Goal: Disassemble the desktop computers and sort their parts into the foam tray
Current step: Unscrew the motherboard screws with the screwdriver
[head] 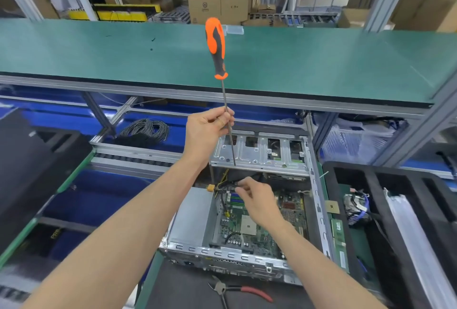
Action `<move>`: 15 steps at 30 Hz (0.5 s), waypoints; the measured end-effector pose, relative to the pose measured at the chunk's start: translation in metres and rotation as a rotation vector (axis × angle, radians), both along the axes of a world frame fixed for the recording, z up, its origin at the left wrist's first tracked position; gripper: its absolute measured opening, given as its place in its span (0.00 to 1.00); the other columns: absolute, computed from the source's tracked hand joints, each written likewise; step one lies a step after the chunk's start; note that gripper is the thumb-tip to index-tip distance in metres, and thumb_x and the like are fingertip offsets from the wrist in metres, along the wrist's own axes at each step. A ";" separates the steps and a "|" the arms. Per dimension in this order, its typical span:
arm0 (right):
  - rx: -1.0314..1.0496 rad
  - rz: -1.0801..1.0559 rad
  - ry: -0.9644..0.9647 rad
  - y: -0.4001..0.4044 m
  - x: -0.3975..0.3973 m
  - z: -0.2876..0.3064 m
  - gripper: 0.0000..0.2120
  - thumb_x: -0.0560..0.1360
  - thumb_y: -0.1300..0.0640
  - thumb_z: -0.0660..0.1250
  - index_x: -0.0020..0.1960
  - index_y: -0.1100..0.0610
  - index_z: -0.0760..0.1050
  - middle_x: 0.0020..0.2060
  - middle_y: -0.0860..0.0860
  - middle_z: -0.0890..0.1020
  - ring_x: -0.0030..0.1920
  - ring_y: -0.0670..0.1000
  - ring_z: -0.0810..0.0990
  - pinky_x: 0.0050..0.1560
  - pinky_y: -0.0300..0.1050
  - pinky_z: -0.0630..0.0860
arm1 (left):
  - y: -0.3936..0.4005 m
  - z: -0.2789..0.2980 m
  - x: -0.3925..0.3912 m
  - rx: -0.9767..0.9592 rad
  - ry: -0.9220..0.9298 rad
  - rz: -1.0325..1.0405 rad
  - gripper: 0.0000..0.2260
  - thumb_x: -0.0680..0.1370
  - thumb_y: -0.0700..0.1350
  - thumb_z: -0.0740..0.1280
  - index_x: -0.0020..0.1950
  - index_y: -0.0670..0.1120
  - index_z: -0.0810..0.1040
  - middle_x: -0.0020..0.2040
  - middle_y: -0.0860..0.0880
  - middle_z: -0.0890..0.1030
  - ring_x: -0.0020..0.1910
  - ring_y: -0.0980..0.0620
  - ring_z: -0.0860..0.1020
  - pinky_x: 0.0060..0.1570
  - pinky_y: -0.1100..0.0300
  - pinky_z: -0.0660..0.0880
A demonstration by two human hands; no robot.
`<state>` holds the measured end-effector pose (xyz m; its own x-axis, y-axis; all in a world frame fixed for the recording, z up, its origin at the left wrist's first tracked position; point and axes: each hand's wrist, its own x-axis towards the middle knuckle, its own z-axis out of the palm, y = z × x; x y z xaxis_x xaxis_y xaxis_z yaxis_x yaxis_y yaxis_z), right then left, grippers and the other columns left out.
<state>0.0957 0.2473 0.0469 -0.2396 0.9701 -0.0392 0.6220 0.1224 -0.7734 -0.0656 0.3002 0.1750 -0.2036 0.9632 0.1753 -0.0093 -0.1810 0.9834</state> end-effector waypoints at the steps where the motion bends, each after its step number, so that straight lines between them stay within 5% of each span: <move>1: 0.006 -0.003 0.005 0.001 0.000 0.000 0.12 0.82 0.53 0.65 0.62 0.57 0.78 0.47 0.46 0.81 0.46 0.45 0.80 0.49 0.39 0.77 | 0.002 0.002 0.000 0.011 -0.002 0.006 0.08 0.80 0.36 0.68 0.50 0.45 0.86 0.40 0.49 0.85 0.44 0.52 0.84 0.50 0.57 0.82; 7: 0.014 0.001 -0.009 0.001 0.003 -0.008 0.11 0.82 0.52 0.64 0.61 0.56 0.79 0.46 0.46 0.82 0.46 0.45 0.80 0.50 0.43 0.79 | 0.010 0.001 -0.003 0.019 0.015 0.029 0.07 0.80 0.35 0.68 0.50 0.44 0.85 0.40 0.49 0.85 0.44 0.53 0.83 0.51 0.56 0.82; 15: 0.030 -0.022 -0.031 0.003 0.005 -0.013 0.10 0.82 0.53 0.64 0.60 0.54 0.79 0.42 0.40 0.79 0.41 0.39 0.79 0.42 0.34 0.75 | 0.005 -0.043 -0.006 -0.073 0.107 0.045 0.08 0.79 0.37 0.70 0.50 0.47 0.86 0.43 0.51 0.87 0.48 0.53 0.85 0.52 0.59 0.81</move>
